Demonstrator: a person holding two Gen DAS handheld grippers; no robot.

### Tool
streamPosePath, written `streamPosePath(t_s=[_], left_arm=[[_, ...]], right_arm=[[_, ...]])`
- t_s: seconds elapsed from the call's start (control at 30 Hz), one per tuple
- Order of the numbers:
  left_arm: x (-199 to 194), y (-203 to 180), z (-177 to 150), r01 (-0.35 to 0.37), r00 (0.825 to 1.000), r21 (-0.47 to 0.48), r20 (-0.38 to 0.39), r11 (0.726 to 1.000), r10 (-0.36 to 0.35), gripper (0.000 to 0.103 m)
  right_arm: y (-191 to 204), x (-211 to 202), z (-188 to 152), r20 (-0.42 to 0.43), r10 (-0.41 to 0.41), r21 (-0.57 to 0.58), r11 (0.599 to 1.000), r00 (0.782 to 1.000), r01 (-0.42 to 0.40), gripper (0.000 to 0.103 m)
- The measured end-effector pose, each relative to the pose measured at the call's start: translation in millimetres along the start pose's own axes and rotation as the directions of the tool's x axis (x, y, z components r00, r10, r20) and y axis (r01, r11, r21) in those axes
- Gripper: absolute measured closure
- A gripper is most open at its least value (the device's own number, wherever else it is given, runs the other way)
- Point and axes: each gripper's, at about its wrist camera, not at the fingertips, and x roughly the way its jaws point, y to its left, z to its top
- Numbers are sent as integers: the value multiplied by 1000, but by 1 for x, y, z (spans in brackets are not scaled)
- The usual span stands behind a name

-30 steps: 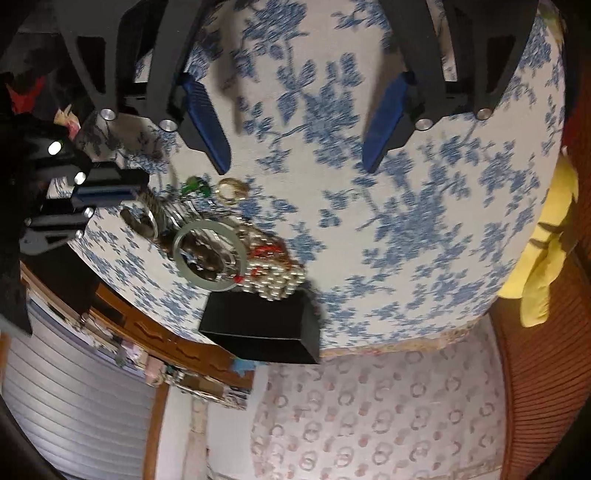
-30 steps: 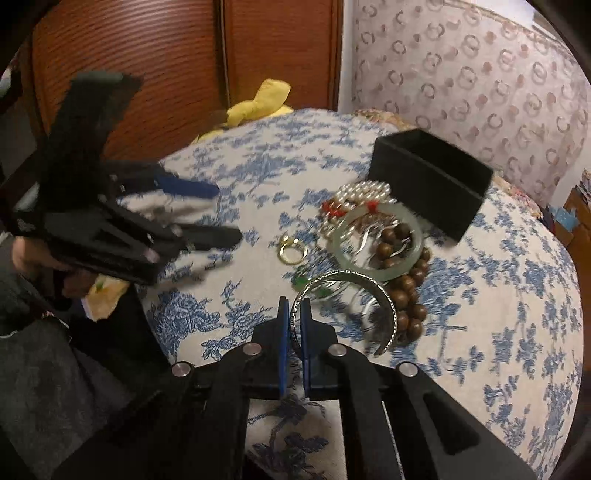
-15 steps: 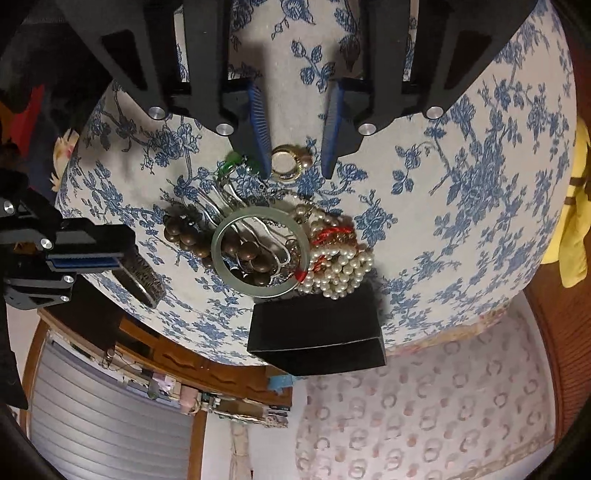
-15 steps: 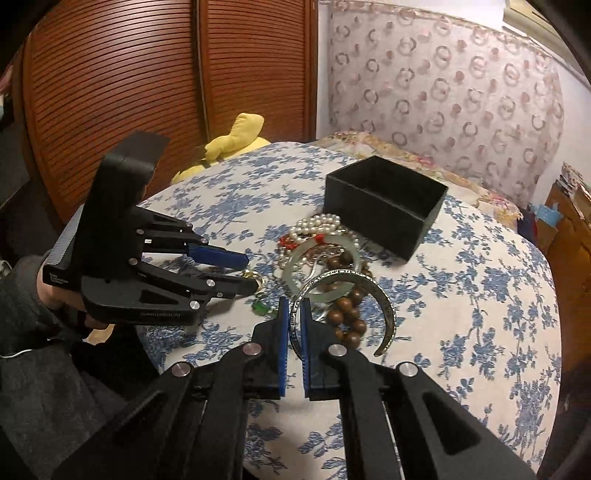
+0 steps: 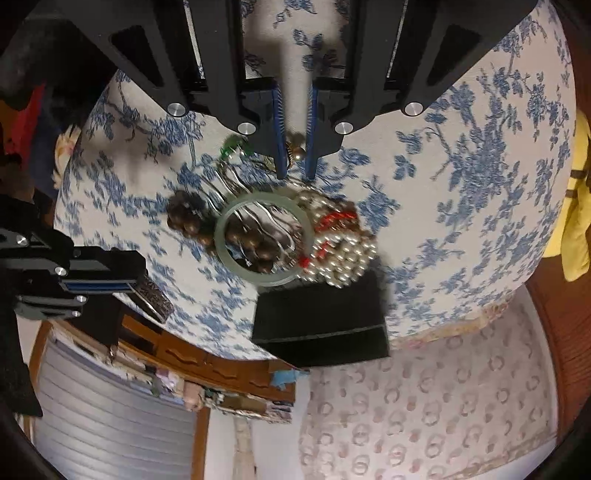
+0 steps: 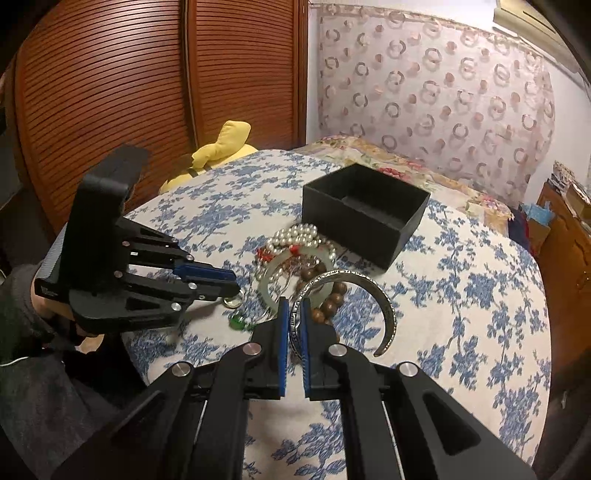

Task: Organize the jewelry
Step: 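Drop the gold ring into the black box with the left tool while the right drops the bangle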

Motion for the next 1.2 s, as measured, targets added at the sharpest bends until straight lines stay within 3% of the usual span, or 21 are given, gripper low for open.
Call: streamPosePath(t_s=[0.3, 0.67, 1.03, 1.2], left_arm=[[-7, 13, 6, -6, 1000, -20, 23, 1000, 7, 94], [-29, 36, 50, -33, 987, -45, 157, 998, 40, 94], [-9, 68, 92, -33, 981, -102, 185, 994, 52, 94], [1, 76, 106, -47, 981, -108, 182, 993, 66, 94]], right_arm=[[-7, 3, 28, 39, -20, -26, 999, 999, 21, 96], [-39, 43, 73, 51, -42, -50, 998, 998, 45, 96], [-76, 93, 103, 19, 39, 47, 998, 999, -40, 94], [-87, 112, 104, -17, 35, 84, 996, 999, -34, 88]])
